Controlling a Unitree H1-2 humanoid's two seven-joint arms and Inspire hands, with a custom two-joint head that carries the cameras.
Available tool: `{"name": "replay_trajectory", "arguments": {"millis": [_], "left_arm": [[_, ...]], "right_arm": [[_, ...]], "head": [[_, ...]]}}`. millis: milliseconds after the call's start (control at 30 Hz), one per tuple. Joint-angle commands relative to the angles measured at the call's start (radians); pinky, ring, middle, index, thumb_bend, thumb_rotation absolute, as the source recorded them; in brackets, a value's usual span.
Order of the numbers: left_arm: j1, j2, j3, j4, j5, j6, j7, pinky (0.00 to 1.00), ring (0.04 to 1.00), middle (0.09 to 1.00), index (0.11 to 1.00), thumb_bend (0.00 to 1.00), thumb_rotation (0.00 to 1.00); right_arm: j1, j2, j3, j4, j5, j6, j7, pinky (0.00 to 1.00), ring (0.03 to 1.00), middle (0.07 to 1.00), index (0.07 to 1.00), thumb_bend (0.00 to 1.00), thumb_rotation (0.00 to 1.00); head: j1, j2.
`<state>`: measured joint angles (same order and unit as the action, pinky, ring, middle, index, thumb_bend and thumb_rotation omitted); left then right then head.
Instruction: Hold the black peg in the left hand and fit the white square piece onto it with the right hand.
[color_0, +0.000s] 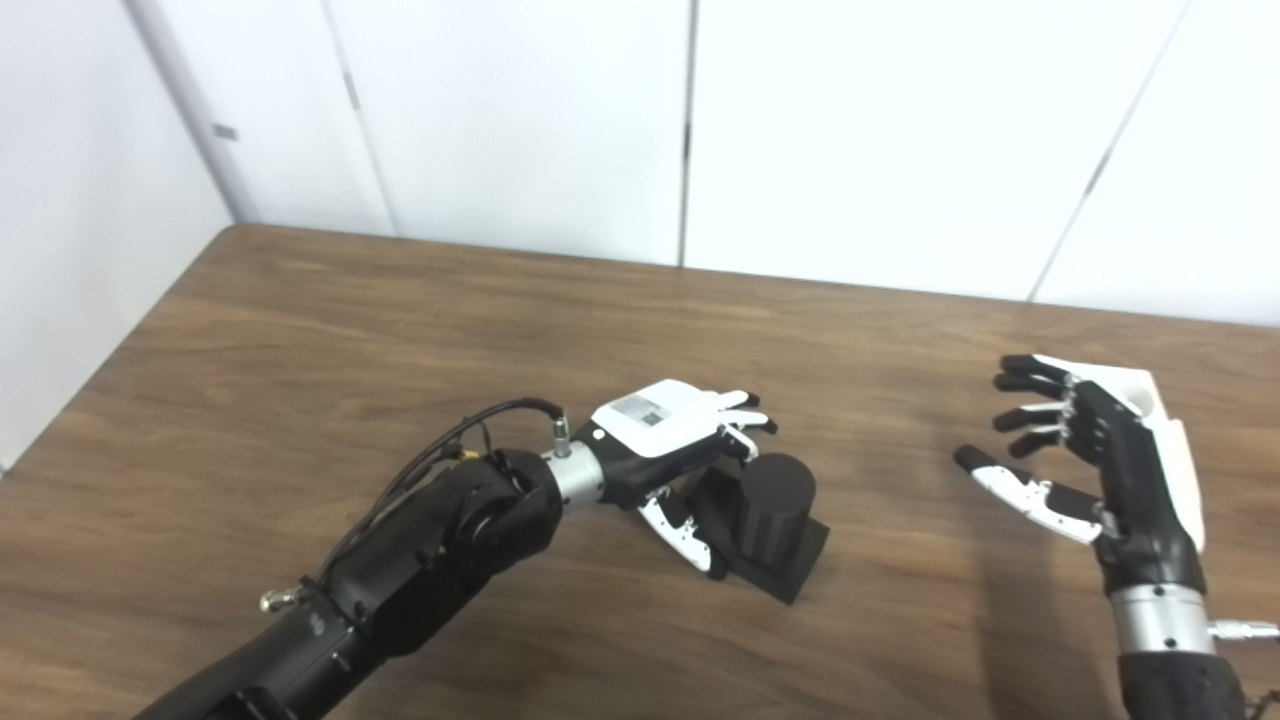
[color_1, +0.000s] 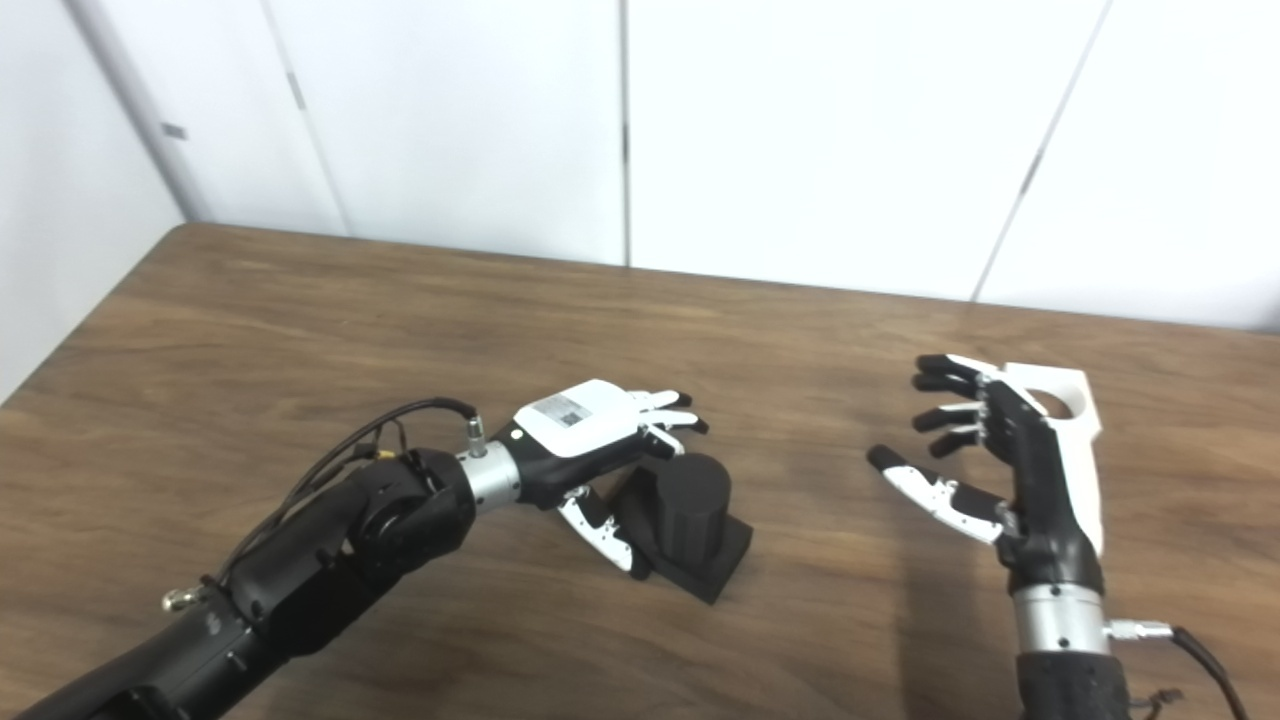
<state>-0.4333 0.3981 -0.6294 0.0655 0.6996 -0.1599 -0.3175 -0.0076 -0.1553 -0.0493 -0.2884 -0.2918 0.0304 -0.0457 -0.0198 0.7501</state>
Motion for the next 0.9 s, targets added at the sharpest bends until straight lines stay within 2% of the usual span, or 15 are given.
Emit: {"name": "replay_trajectory", "arguments": {"millis": [0, 233, 367, 500, 600, 667, 767, 867], "left_arm": [[0.052, 0.006, -0.073, 0.054, 0.076, -0.029, -0.060, 0.93, 0.987, 0.928, 0.493, 0.52, 0.07], [0.053, 0.038, -0.057, 0.052, 0.073, -0.055, -0.050, 0.93, 0.976, 0.923, 0.492, 0.52, 0.07], [0.062, 0.054, -0.051, 0.036, 0.066, -0.051, -0.062, 0.93, 0.972, 0.919, 0.493, 0.52, 0.07], [0.075, 0.065, -0.049, 0.041, 0.065, -0.076, -0.045, 0.92, 0.965, 0.915, 0.493, 0.52, 0.07], [0.080, 0.073, -0.049, 0.041, 0.058, -0.083, -0.042, 0.91, 0.962, 0.914, 0.493, 0.52, 0.07], [0.083, 0.077, -0.049, 0.048, 0.056, -0.089, -0.036, 0.91, 0.958, 0.911, 0.493, 0.52, 0.07], [0.087, 0.086, -0.047, 0.057, 0.053, -0.094, -0.032, 0.91, 0.958, 0.910, 0.493, 0.52, 0.07], [0.091, 0.092, -0.041, 0.060, 0.052, -0.094, -0.028, 0.90, 0.951, 0.908, 0.493, 0.52, 0.07]], "right_arm": [[-0.046, -0.009, -0.002, -0.045, -0.005, -0.026, -0.004, 0.42, 0.551, 0.683, 0.698, 0.53, 0.00], [-0.112, -0.053, -0.022, -0.070, -0.039, 0.016, 0.007, 0.44, 0.574, 0.698, 0.703, 0.52, 0.00], [-0.158, -0.102, -0.029, -0.079, -0.064, 0.047, 0.029, 0.45, 0.573, 0.699, 0.713, 0.51, 0.00], [-0.205, -0.167, -0.035, -0.073, -0.092, 0.083, 0.064, 0.44, 0.555, 0.678, 0.706, 0.53, 0.01], [-0.237, -0.254, -0.011, -0.099, -0.154, 0.205, 0.167, 0.45, 0.586, 0.724, 0.754, 0.53, 0.13], [-0.257, -0.313, 0.013, -0.111, -0.203, 0.266, 0.234, 0.47, 0.621, 0.765, 0.767, 0.56, 0.17], [-0.304, -0.423, 0.057, -0.099, -0.270, 0.332, 0.349, 0.54, 0.724, 0.827, 0.789, 0.62, 0.22], [-0.343, -0.483, 0.085, -0.081, -0.296, 0.368, 0.419, 0.61, 0.791, 0.854, 0.807, 0.67, 0.22]], "head": [[-0.028, -0.004], [-0.175, -0.012], [-0.235, -0.023], [-0.315, -0.041], [-0.366, -0.061], [-0.396, -0.079], [-0.433, -0.105], [-0.454, -0.119]]}}
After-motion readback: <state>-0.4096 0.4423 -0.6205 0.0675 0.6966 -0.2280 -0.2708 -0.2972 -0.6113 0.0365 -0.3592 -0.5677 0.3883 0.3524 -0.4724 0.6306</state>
